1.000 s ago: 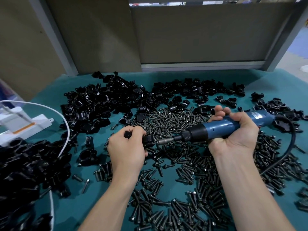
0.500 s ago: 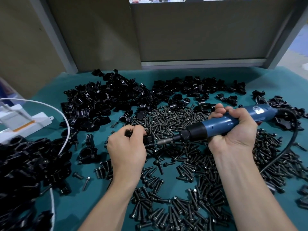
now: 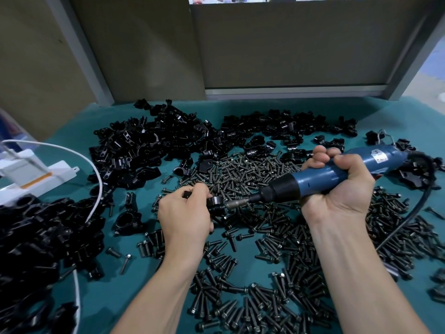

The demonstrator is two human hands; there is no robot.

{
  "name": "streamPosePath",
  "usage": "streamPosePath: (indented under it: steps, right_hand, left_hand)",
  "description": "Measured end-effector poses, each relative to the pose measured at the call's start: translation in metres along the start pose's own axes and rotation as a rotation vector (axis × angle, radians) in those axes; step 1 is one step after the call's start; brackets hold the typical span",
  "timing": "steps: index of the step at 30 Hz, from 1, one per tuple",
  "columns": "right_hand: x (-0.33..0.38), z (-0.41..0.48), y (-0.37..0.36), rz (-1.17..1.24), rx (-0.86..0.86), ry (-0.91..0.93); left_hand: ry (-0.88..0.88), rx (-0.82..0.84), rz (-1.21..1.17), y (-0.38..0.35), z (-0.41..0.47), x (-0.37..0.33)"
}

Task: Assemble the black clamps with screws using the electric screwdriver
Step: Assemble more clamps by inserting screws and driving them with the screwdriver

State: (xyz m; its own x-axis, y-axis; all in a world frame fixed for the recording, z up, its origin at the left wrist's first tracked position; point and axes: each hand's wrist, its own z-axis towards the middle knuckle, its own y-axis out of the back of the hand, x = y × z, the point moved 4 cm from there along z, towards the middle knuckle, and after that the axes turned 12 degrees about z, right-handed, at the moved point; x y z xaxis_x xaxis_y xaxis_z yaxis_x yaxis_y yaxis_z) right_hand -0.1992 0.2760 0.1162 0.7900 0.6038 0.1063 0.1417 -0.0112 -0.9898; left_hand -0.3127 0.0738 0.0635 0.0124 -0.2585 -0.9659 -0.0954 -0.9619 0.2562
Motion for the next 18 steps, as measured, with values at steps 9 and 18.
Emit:
streamPosePath:
  steps: [9, 18]
  right_hand:
    - [-0.0028, 0.0008, 0.0036, -0.027, 0.045, -0.053]
    - [-0.0018, -0.0001, 0.0067, -0.024, -0.044, -0.060]
  left_hand:
    - [-0.024, -0.016, 0.027, 0.0040, 0.0034, -0.0073]
    - [0.034, 0.016, 0.081, 0.0042, 0.0028, -0.0064]
